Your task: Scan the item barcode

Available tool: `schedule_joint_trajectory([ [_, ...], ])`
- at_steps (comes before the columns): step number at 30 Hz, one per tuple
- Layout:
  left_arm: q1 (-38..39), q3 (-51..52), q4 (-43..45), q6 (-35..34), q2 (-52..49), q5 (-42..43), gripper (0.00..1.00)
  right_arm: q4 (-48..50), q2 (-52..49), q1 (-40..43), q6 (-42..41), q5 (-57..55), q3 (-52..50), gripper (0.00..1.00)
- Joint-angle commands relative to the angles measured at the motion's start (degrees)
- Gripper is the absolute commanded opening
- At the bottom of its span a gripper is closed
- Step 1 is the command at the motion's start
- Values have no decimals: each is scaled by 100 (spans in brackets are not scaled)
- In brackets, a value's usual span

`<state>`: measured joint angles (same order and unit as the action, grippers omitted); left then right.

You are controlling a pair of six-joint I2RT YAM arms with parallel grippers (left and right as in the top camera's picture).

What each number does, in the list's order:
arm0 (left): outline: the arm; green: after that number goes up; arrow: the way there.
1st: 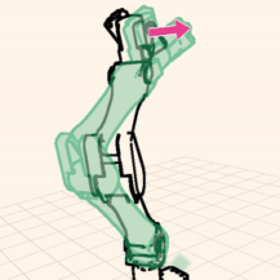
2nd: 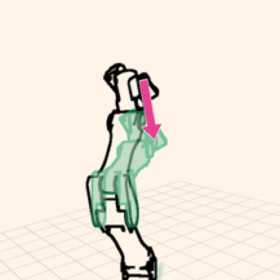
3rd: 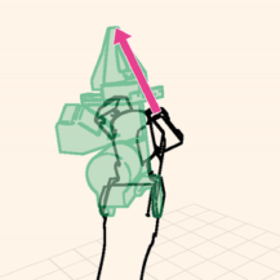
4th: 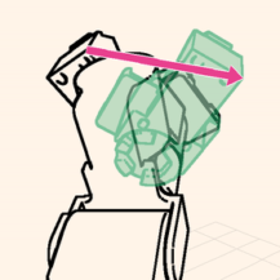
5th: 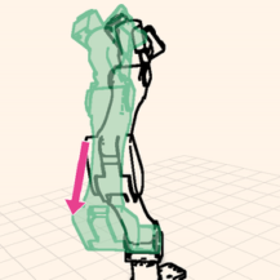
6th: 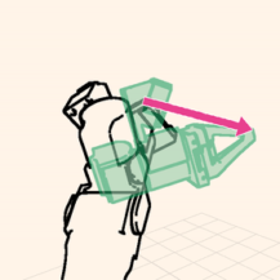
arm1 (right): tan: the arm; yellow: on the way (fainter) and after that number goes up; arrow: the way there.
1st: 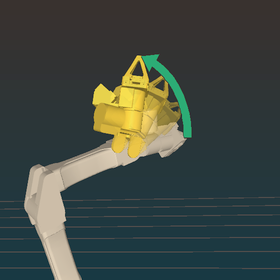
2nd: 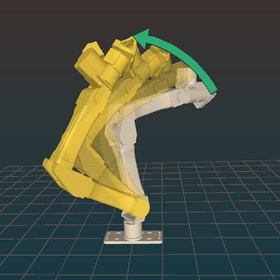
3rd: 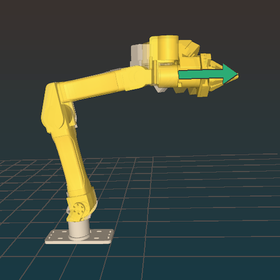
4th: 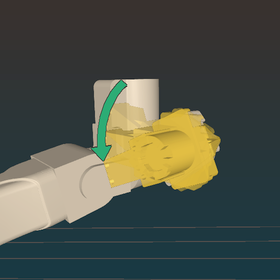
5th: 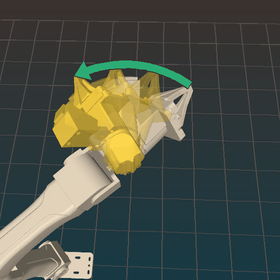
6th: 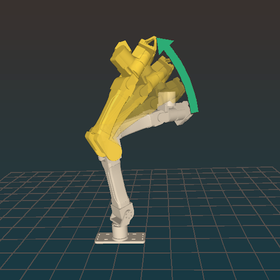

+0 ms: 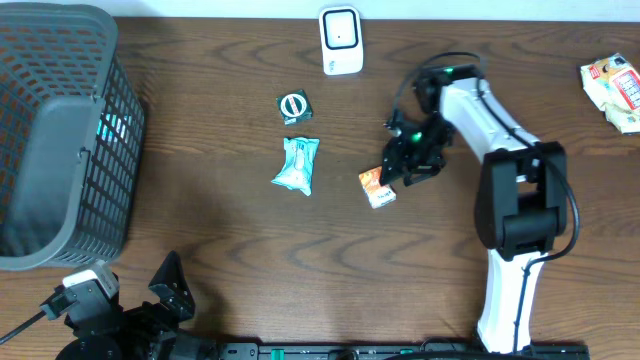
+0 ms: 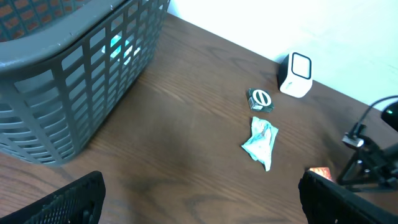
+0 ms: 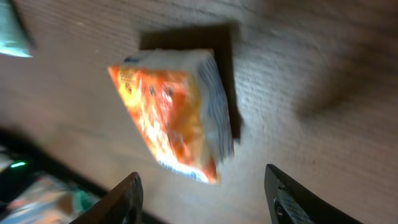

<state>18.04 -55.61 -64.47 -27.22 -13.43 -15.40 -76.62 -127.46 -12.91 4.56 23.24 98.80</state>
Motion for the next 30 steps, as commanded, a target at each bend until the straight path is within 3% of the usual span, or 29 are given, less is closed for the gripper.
schedule_joint_trajectory([
  [1, -24, 28, 7, -55, 9, -98, 98, 131, 87, -240, -328, -750, 83, 59],
  [3, -24, 28, 7, -55, 9, -96, 98, 238, 87, -343, -461, -861, 83, 68],
  [5, -24, 28, 7, -55, 9, -96, 98, 293, 87, -420, -457, -903, 83, 70],
  [30, -24, 28, 7, -55, 9, -98, 98, 555, 85, -483, -476, -960, 72, 75],
])
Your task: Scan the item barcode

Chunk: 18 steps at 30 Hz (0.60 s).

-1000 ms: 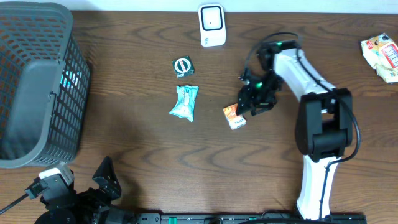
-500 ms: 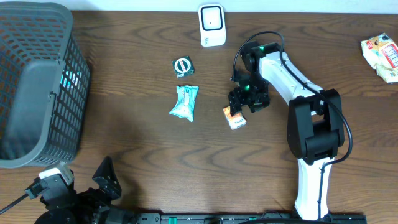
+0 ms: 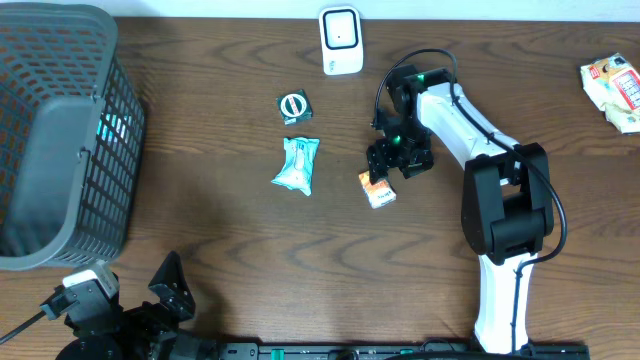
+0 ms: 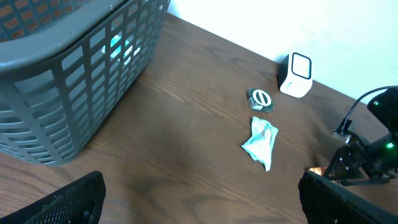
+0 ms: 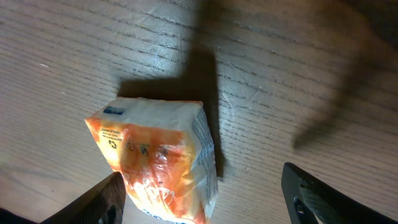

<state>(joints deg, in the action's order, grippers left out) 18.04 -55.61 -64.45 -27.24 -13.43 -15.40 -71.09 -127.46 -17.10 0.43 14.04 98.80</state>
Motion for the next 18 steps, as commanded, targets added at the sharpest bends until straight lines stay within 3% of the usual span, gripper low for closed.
schedule_joint_trajectory([
  [1, -24, 28, 4, -52, 9, -96, 98, 2, 85, -63, -63, -42, 72, 75],
  [11, -24, 28, 4, -52, 9, -96, 98, 157, 85, -61, -59, -63, 72, 81],
  [17, -24, 28, 4, -52, 9, -98, 98, 262, 85, -55, -59, -649, 72, 80],
  [18, -24, 28, 4, -52, 9, -96, 98, 269, 85, -44, -59, -643, 72, 85],
])
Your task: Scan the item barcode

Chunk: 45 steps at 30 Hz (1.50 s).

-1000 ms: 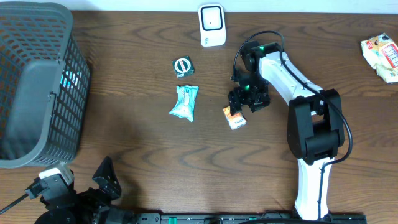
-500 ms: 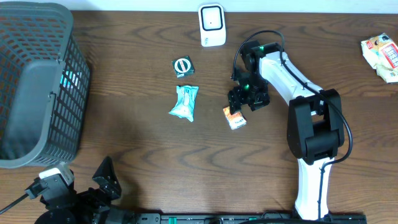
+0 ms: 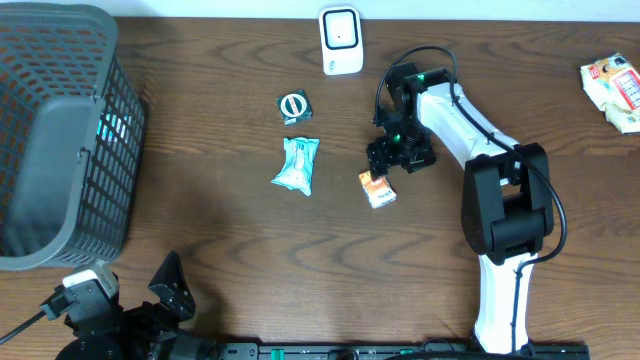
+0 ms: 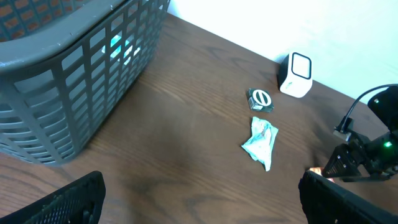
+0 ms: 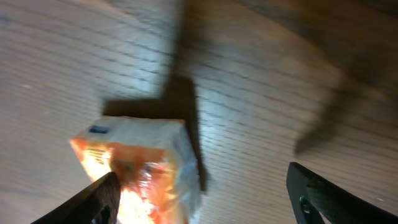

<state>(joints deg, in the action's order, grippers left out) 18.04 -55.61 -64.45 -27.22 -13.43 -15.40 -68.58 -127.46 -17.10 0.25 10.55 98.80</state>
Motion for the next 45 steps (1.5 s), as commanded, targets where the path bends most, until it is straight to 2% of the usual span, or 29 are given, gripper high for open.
schedule_joint_trajectory([
  [1, -24, 28, 4, -55, 9, -96, 98, 26, 85, -35, -42, -291, 72, 89],
  [3, -24, 28, 4, -55, 9, -98, 98, 72, 85, -11, -42, -293, 72, 95],
  [5, -24, 28, 4, -55, 9, -96, 98, 107, 85, 33, -39, -249, 72, 95],
  [9, -24, 28, 4, -55, 9, -98, 98, 83, 85, 94, 339, 474, 70, 79],
  [11, -24, 28, 4, -55, 9, -96, 98, 20, 83, 116, 612, 957, 59, 74],
  [15, -24, 28, 4, -55, 9, -98, 98, -280, 83, 131, 927, 1523, 57, 72],
  [21, -24, 28, 4, -55, 9, -96, 98, -710, 83, 131, 994, 1537, 55, 72],
  [25, -24, 28, 4, -55, 9, -98, 98, -656, 83, 127, 1014, 1526, -11, 67],
  [28, -24, 28, 4, -55, 9, -96, 98, -343, 81, 127, 1008, 1530, -219, 56],
  [31, -24, 28, 4, -55, 9, -96, 98, -72, 81, 127, 942, 1530, -461, 52],
  [33, -24, 28, 4, -55, 9, -96, 98, 103, 81, 127, 942, 1532, -614, 45],
  [41, -24, 28, 4, -55, 9, -96, 98, 459, 81, 127, 835, 1532, -977, 1],
  [45, -24, 28, 4, -55, 9, -96, 98, 483, 81, 127, 833, 1539, -1010, 1],
])
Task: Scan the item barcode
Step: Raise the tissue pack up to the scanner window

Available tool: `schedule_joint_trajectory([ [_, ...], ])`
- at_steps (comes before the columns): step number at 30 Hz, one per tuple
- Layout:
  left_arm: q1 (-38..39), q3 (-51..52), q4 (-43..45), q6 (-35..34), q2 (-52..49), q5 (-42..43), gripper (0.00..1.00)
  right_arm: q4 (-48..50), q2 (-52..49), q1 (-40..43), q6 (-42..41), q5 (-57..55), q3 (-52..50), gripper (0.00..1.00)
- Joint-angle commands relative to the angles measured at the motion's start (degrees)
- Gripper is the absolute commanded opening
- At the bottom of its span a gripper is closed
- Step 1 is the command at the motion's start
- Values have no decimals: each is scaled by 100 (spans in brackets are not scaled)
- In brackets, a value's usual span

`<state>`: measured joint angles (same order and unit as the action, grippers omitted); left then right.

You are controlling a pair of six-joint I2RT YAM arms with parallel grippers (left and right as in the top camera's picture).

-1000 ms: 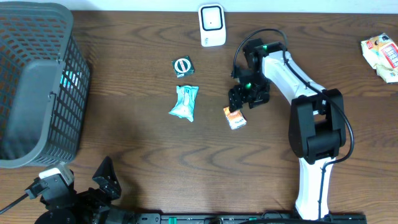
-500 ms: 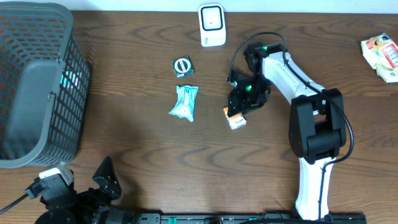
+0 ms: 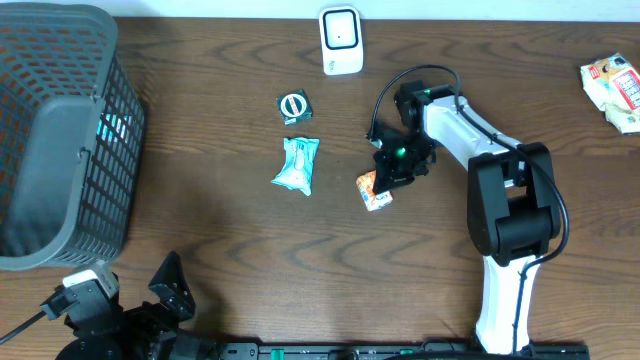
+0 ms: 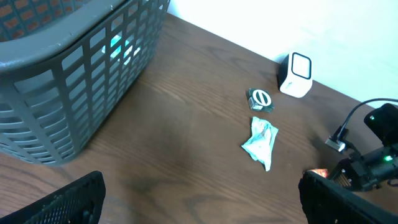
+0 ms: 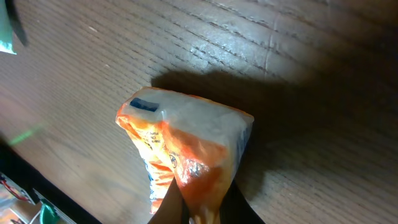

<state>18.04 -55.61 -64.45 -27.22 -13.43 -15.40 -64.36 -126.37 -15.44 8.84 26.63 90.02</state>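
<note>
A small orange and white snack packet sits at the table's middle, pinched at one end by my right gripper. The right wrist view shows the packet close up, its lower end squeezed between the shut fingers of the right gripper, with its shadow on the wood behind. The white barcode scanner stands at the back edge, away from the packet. My left gripper hangs open over the front left of the table with nothing in it.
A teal pouch and a small round green item lie left of the packet. A grey mesh basket fills the far left. Another wrapped packet lies at the right back edge.
My right gripper was open above and beside the orange packet; now it is shut on the packet's end. The packet sits slightly further left and nearer the front. The left arm has not moved.
My right gripper stood open just right of the orange packet. It then hovered open at the packet's back edge for two moments. Now its fingers are shut on the packet. The left gripper stayed open at the front left throughout.
</note>
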Motion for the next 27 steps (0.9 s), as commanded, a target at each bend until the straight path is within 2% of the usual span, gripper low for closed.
schedule_joint_trajectory([
  [1, -24, 28, 4, -55, 9, -96, 98, 61, -28, -39, -33, -28, -131, 1],
  [10, -24, 28, 4, -55, 9, -96, 98, 74, 20, 15, 264, 1115, -109, 1],
  [27, -24, 28, 4, -55, 9, -98, 98, 142, 59, 2, 260, 1215, -109, 1],
])
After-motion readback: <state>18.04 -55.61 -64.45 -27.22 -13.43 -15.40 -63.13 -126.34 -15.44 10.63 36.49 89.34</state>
